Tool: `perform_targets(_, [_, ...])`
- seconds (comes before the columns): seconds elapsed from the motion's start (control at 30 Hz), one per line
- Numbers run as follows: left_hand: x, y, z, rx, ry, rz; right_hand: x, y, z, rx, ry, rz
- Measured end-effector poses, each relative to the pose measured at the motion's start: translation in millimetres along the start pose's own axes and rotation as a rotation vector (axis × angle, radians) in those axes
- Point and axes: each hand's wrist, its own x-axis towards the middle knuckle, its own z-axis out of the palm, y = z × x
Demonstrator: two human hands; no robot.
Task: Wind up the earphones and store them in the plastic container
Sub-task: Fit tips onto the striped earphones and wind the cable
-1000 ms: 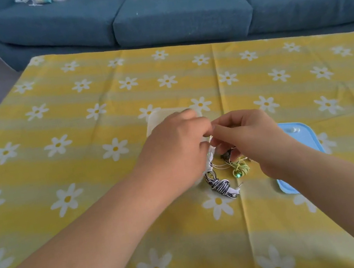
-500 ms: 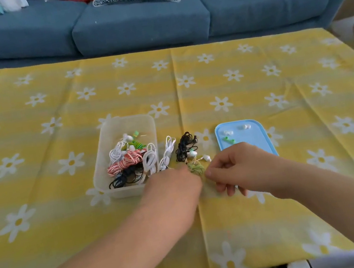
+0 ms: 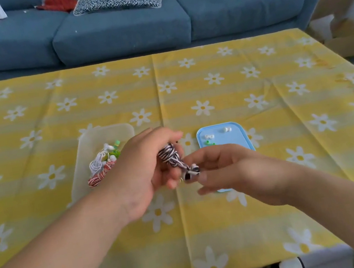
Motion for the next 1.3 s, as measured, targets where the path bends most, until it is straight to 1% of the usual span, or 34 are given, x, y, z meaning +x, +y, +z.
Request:
perform_targets(0.17, [-4, 2, -9, -0.092, -0.087, 0.051, 2, -4, 3, 0.284, -0.166, 0.016])
perform_targets(0.23, [-3, 0, -14, -0.069, -0.087, 0.074, 4, -7, 4, 0.379, -0.153, 0.008])
perform_targets(0.3, [-2, -2, -17, -0.013, -0.073, 0.090, 6, -9, 2, 0.441, -0.092, -0.013])
perform_targets(0.4, [-1, -5, -20, 0.091, -0.047, 0.082, 9, -7, 1, 0.421, 0.027, -0.052])
perform_targets(0.47, [1, -7, -20, 0.131, -0.045, 0.071, 12, -3, 1, 0.374, 0.073, -0.063])
perform_targets(0.6, [2, -11, -18, 0.143, -0.050, 0.063, 14, -1, 3, 0.199, 0.110, -0.077])
perform_targets(0.67, [3, -13, -18, 0.230, -0.023, 0.098, 13, -1, 4, 0.065, 0.144, -0.087])
perform_targets(0.73, [6, -16, -19, 0.297, -0.014, 0.112, 14, 0, 6, -0.016, 0.179, -0.084])
perform_targets(0.87, [10, -21, -21, 0.312, -0.028, 0.121, 17, 1, 6, 0.084, 0.274, -0.090])
perform_targets(0.97, [12, -22, -19, 0.319, -0.008, 0.149, 16, -1, 4, 0.177, 0.285, -0.073])
perform_targets(1.1, [16, -25, -20, 0.350, 0.099, 0.205, 16, 0, 4, 0.124, 0.357, -0.057])
perform_targets(1.23, [15, -28, -17, 0.333, 0.103, 0.224, 15, -2, 4, 0.194, 0.353, -0.054])
perform_targets(1.3, [14, -30, -15, 0.344, 0.088, 0.232, 15, -2, 4, 0.188, 0.353, -0.069])
